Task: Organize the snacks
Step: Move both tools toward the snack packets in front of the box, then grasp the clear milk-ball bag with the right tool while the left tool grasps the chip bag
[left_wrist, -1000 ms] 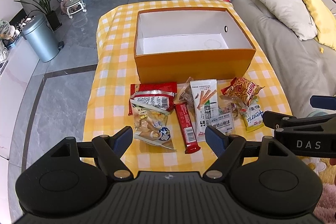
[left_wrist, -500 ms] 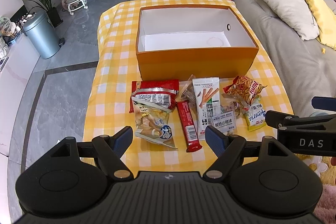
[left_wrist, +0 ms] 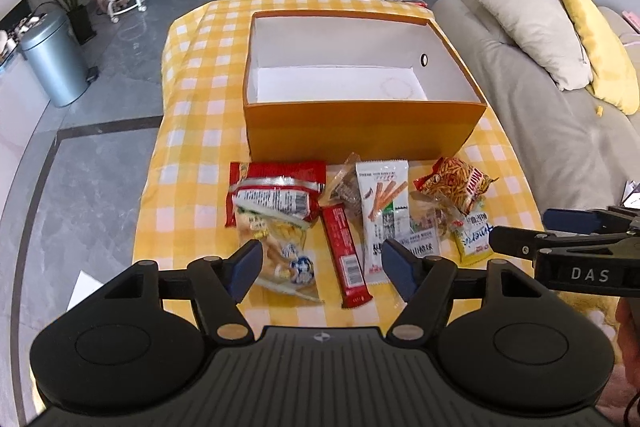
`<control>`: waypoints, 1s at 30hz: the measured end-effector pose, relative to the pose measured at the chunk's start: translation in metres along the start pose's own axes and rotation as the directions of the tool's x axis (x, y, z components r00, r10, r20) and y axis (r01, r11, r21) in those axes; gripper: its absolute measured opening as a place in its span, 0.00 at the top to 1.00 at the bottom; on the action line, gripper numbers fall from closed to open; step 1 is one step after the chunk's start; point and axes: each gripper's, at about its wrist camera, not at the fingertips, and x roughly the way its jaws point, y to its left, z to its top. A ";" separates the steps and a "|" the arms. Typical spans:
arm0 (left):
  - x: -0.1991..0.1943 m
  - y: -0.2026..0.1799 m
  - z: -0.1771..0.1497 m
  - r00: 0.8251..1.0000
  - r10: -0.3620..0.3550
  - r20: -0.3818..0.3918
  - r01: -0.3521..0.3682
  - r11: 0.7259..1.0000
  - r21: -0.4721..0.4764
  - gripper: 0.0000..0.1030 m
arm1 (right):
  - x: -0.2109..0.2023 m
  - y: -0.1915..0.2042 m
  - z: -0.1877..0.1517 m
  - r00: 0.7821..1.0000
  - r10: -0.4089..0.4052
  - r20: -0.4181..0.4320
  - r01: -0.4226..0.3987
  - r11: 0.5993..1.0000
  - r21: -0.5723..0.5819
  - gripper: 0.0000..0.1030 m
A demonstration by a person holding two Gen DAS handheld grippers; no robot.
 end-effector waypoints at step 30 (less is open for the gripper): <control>0.111 0.042 -0.012 0.989 0.022 -0.150 -0.038 0.994 -0.106 0.39 | 0.130 0.023 -0.024 0.987 0.026 -0.158 -0.050 0.987 -0.155 0.47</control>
